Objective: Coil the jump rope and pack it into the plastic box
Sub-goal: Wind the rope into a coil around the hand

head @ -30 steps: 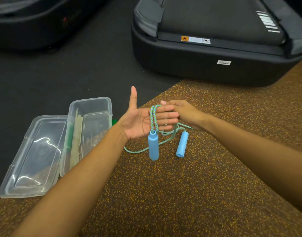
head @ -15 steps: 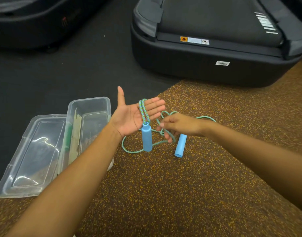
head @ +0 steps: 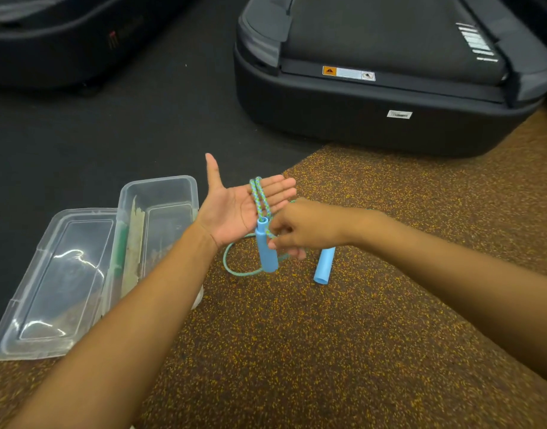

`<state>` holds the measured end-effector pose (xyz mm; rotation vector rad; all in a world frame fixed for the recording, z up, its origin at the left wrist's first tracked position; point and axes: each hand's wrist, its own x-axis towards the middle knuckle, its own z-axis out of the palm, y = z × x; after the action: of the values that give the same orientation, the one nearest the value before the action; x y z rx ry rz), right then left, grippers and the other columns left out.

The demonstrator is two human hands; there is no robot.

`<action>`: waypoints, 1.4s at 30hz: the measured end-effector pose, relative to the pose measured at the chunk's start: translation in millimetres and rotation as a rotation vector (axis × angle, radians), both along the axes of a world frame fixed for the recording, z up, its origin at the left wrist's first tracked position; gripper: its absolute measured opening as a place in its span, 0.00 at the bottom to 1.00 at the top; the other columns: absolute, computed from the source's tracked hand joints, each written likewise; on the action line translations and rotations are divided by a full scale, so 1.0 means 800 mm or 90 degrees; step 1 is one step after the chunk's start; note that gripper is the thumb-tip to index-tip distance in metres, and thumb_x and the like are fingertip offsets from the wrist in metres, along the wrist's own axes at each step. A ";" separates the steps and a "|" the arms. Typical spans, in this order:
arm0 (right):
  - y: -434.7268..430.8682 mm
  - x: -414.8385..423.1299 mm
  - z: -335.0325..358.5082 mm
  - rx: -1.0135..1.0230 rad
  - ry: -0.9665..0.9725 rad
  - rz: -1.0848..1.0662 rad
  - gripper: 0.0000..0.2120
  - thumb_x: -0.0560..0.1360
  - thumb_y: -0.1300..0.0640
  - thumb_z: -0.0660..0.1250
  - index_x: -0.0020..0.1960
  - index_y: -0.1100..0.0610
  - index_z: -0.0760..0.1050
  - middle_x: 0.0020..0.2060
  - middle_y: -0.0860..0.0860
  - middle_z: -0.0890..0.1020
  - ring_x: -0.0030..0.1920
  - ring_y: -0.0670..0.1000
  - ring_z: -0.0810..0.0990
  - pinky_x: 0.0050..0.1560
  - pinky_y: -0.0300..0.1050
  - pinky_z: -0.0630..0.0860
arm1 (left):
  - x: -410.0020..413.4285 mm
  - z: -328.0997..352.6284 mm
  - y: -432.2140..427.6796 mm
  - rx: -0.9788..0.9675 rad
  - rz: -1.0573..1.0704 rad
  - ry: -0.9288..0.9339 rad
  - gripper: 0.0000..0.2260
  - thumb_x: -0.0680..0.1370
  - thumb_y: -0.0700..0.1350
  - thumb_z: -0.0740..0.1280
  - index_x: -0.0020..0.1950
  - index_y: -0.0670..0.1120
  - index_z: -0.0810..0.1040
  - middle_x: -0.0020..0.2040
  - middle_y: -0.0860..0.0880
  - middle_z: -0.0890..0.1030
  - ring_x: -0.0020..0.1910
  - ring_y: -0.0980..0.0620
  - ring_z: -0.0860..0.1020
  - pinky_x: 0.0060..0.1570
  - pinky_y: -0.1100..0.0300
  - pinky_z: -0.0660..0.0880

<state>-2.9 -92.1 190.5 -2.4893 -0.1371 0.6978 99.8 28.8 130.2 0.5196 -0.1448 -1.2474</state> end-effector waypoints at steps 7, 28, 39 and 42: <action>-0.015 0.013 0.021 -0.046 -0.177 -0.048 0.10 0.70 0.51 0.70 0.38 0.58 0.80 0.26 0.48 0.75 0.27 0.45 0.71 0.33 0.39 0.68 | -0.010 0.004 -0.001 0.047 -0.139 -0.084 0.51 0.64 0.79 0.42 0.56 0.37 0.79 0.50 0.41 0.83 0.48 0.46 0.81 0.51 0.54 0.78; -0.047 0.022 0.002 0.236 -0.137 -0.199 0.11 0.64 0.58 0.76 0.37 0.54 0.72 0.36 0.56 0.76 0.37 0.50 0.71 0.40 0.44 0.68 | -0.023 0.002 -0.012 0.030 -0.374 -0.125 0.53 0.62 0.77 0.49 0.64 0.31 0.71 0.61 0.32 0.76 0.62 0.37 0.75 0.63 0.47 0.71; -0.046 0.018 -0.025 0.594 -0.017 -0.436 0.11 0.74 0.52 0.65 0.36 0.54 0.71 0.29 0.47 0.73 0.28 0.43 0.72 0.30 0.34 0.72 | -0.013 0.002 -0.013 -0.191 -0.298 -0.014 0.53 0.64 0.76 0.50 0.66 0.30 0.68 0.63 0.31 0.74 0.65 0.37 0.72 0.67 0.46 0.66; -0.050 0.019 -0.031 0.590 -0.023 -0.443 0.10 0.77 0.56 0.61 0.48 0.63 0.74 0.31 0.52 0.71 0.31 0.47 0.69 0.30 0.36 0.69 | -0.005 0.001 -0.008 -0.266 -0.256 0.036 0.54 0.64 0.76 0.52 0.68 0.29 0.64 0.65 0.30 0.71 0.66 0.35 0.70 0.68 0.45 0.63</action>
<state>12.1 -132.4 166.0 -1.4941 0.3171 0.1976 95.7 22.3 130.7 0.0913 -0.4692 -1.5686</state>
